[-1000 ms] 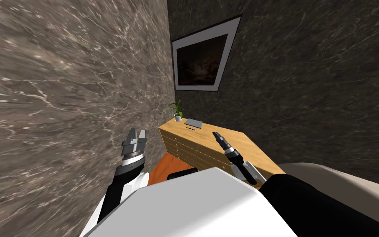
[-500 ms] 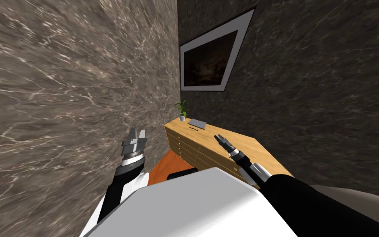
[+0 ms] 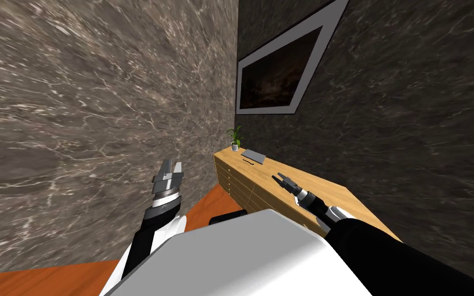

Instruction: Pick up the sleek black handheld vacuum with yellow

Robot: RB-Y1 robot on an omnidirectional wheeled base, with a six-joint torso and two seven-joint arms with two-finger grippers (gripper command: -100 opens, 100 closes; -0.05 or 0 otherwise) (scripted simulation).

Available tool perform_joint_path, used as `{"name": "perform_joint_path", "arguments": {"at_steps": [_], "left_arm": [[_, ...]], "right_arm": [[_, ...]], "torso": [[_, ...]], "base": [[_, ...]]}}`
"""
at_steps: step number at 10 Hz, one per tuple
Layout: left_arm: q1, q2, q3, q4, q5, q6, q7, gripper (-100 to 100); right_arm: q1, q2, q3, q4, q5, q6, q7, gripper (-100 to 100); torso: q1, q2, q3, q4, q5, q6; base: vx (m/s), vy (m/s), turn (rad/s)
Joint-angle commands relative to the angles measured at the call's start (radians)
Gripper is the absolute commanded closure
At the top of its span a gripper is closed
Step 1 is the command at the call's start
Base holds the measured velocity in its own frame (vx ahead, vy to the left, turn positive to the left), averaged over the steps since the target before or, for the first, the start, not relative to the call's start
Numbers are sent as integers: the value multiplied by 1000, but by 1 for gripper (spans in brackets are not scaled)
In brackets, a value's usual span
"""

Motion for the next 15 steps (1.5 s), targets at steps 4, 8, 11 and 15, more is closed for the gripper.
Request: {"name": "perform_joint_path", "arguments": {"at_steps": [4,8,11,15], "left_arm": [[0,0,0,0,0,0,0,0],[0,0,0,0,0,0,0,0],[0,0,0,0,0,0,0,0],[0,0,0,0,0,0,0,0]], "right_arm": [[52,-98,-46,82,94,-42,-43,-100],[120,-227,-100,210,216,-110,-111,-100],[141,-268,-113,266,268,-132,-137,-100],[196,-383,-135,409,393,-193,-220,-100]], "torso": [[1,-1,-1,0,0,-1],[2,-3,-2,-1,0,0],[2,-4,-2,-1,0,-1],[4,-6,-4,-1,1,0]], "base": [[-1,-8,273],[20,7,348],[28,9,214],[63,31,310]]}}
